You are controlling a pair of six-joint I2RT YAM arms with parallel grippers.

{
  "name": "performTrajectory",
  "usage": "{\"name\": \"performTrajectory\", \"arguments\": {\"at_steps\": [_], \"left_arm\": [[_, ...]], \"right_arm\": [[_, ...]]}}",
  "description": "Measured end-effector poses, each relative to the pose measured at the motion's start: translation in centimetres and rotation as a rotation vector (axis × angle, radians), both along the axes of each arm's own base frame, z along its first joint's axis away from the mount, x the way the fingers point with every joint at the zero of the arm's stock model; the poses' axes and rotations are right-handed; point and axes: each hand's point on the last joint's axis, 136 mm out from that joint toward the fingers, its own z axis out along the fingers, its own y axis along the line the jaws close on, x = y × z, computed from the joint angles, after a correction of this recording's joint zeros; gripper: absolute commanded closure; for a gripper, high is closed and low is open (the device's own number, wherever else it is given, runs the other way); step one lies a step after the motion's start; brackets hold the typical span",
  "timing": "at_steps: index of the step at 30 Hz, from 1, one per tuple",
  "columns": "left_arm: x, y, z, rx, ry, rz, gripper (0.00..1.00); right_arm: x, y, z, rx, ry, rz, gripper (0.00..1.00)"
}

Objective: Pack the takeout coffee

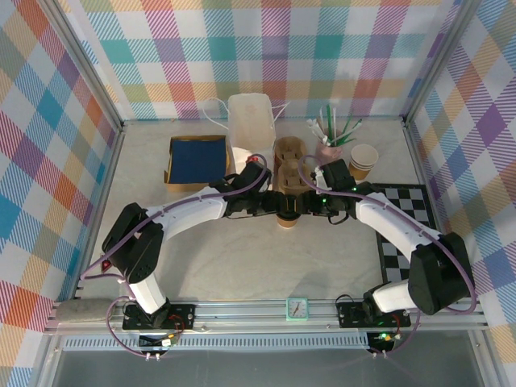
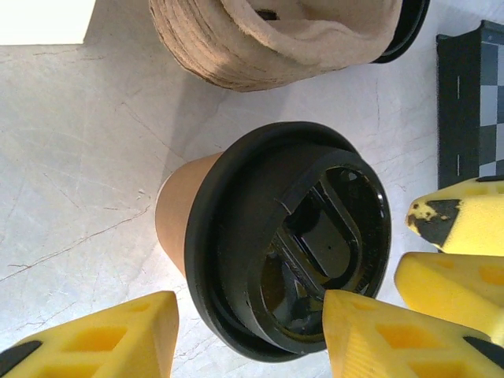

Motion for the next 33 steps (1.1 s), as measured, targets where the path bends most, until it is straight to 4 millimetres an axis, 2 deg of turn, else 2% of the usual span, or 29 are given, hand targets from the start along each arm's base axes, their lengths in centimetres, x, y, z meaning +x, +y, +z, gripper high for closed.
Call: {"name": "performTrajectory", "arguments": {"at_steps": [4,10,23,33], "left_arm": [[0.3,0.3,0.1,-0.003,-0.003,0.01,0.49],[0.5,1.3,-1.1,0.009,0.016,0.034,0.54],[1.7,0.0,-1.2,-0.054,-0.012,0.035,0.62],[2.4,-1.7,-1.1,-0.098,-0.025,0.015,0.62]], "right_arm": [[0.1,0.1,-0.4,-0.002,0.012,0.001,0.47],[0.4,0.4,-0.6,0.007,0.011,0.0,0.55],[0.9,0.9,-0.7,0.049,-0.012,-0.014,0.63],[0.9,-1.0,-0.4,-0.009,-0.061,-0.085,0.64]]}}
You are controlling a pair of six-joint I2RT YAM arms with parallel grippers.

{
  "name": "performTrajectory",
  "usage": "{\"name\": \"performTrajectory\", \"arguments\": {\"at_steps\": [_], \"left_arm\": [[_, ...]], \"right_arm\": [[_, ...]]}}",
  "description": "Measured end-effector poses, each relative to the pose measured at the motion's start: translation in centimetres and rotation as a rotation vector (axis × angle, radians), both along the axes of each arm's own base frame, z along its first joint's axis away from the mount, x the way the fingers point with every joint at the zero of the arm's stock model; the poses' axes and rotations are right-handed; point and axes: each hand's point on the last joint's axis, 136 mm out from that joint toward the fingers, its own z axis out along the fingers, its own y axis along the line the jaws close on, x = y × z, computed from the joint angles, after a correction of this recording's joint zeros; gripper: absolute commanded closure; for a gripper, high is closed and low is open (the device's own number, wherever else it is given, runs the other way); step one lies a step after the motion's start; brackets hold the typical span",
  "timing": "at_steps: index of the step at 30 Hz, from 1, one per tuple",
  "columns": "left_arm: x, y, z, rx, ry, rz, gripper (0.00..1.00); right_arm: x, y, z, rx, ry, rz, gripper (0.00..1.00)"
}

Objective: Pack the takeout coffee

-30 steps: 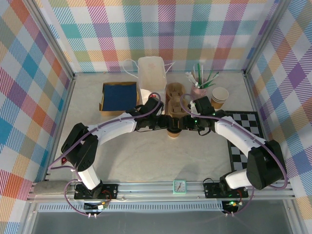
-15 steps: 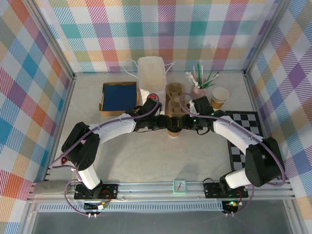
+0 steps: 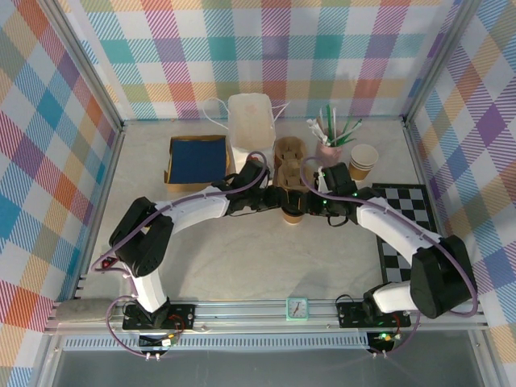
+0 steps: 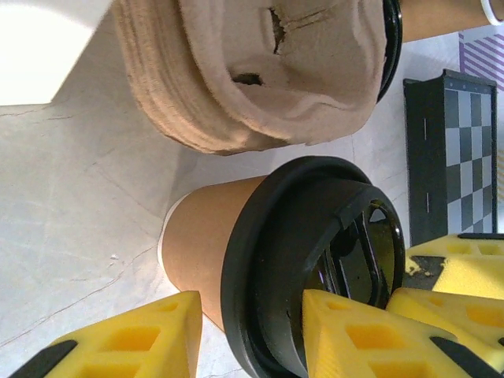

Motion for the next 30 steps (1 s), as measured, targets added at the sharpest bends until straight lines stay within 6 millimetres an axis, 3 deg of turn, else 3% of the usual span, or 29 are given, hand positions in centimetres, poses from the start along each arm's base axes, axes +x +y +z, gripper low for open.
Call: {"name": "performTrajectory", "arguments": {"at_steps": [11,16,30], "left_arm": [[-0.4,-3.4,0.1,-0.018,-0.003,-0.061,0.62],[0.0,-4.6,0.1,-0.023,-0.008,-0.072,0.62],[0.6,-7.5,0.3,-0.034,-0.018,-0.102,0.62]], "right_arm": [[-0.5,-4.8,0.2,-0.063,-0.016,-0.132,0.63],[-1.2,-7.3,-0.7,-0.105,0.017,-0.196,0.62],[-2.2,-8.1,1.3,-0.102,-0.03,-0.214,0.6]]}}
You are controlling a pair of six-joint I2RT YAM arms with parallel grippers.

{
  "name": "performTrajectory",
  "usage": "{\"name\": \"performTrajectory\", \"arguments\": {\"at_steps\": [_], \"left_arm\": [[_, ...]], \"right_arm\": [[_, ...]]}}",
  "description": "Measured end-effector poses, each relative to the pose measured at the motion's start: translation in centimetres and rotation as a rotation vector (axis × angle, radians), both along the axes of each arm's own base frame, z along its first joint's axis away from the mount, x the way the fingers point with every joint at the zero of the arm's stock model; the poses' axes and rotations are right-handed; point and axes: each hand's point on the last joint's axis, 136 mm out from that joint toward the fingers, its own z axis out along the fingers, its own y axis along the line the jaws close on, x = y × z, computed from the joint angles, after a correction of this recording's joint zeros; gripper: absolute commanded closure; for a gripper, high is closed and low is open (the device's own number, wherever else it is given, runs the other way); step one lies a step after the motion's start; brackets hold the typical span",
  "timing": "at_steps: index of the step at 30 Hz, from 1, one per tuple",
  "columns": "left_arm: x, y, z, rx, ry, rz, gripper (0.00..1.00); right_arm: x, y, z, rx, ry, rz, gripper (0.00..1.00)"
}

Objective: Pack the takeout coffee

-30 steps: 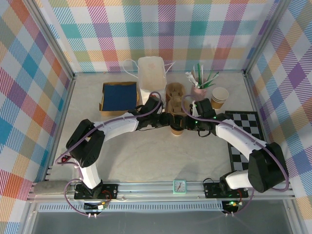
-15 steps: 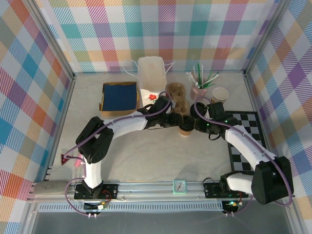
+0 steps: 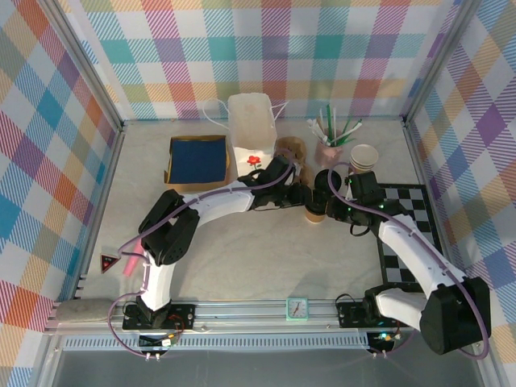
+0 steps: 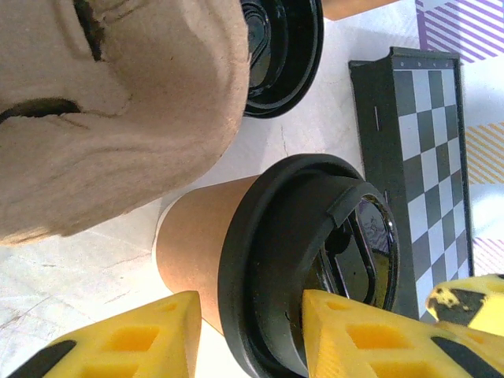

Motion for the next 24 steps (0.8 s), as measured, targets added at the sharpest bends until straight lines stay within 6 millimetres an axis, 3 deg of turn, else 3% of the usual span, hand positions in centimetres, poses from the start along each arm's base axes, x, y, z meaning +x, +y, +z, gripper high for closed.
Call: {"name": "performTrajectory", "arguments": {"at_steps": [7,24], "left_arm": [[-0.3,-0.7,0.1,0.021,0.007,-0.016,0.57],[-1.4,0.5,0.8,0.094,0.019,-0.051,0.49]], "right_arm": [[-0.3,-0.4,0.7,-0.007,-0.02,-0.001,0.53],[-0.6,0.1,4.5,0.016,-0.122,0.053,0.45]]}}
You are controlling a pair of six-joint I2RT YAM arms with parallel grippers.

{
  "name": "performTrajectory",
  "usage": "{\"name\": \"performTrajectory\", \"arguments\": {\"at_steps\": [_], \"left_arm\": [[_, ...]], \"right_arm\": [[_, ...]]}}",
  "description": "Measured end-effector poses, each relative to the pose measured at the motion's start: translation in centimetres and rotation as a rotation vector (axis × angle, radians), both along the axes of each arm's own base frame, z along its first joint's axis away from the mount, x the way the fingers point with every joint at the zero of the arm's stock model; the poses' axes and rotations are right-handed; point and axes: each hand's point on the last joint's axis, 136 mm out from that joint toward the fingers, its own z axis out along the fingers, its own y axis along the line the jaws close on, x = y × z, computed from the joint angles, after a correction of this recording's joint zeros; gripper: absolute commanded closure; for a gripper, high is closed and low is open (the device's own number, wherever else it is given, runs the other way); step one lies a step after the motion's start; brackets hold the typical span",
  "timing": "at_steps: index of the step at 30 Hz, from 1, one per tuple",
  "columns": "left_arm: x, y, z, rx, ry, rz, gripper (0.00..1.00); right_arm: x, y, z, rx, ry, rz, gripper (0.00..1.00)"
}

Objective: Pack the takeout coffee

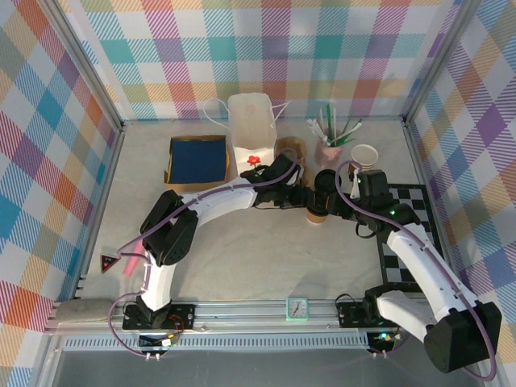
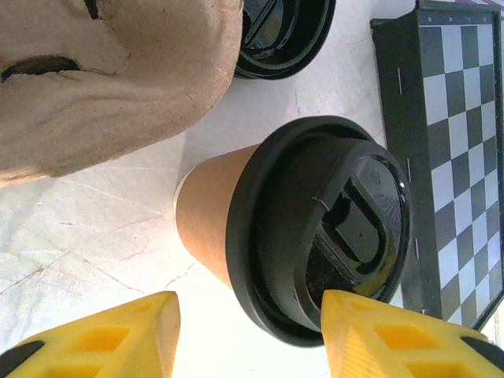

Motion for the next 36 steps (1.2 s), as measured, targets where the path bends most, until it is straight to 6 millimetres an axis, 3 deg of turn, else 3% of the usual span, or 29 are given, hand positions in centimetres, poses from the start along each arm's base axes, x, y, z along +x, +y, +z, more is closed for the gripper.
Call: {"name": "performTrajectory", "arguments": {"at_steps": [6,16,19,22,26,28,30,32,36], "left_arm": [[0.1,-0.1,2.6,-0.033,-0.045,-0.013,0.43],[-0.2,0.6,8.5,-0.103,-0.135,-0.025,0.41],[-0.1,2.3,12.5,-0.124,-0.255,-0.015,0.41],[-1.2,6.1,17.9,-0.174,-0.442,0.021,0.33],[-3.3,12.4,27.1,-0.282,-0.719,0.12,0.3],[-3.0,14.5,29.6,-0.279,-0.807,0.177,0.3],[-2.1,15.8,30.3,-0.235,-0.848,0.226,0.3],[-0.9,16.4,29.3,-0.172,-0.853,0.261,0.3],[1.6,17.7,21.9,-0.013,-0.729,0.303,0.29]], "right_arm": [[-0.1,0.6,2.1,0.03,-0.062,0.041,0.41],[-0.4,1.7,3.2,0.051,-0.081,0.119,0.37],[0.1,2.2,4.2,0.058,-0.096,0.145,0.37],[0.4,2.6,5.4,0.068,-0.121,0.169,0.37],[0.6,3.3,6.0,0.089,-0.13,0.202,0.34],[0.8,3.8,5.8,0.096,-0.118,0.226,0.32],[1.2,4.2,5.4,0.099,-0.097,0.248,0.31],[1.8,4.6,5.2,0.091,-0.084,0.267,0.31],[2.9,5.3,4.8,0.066,-0.044,0.295,0.31]]}}
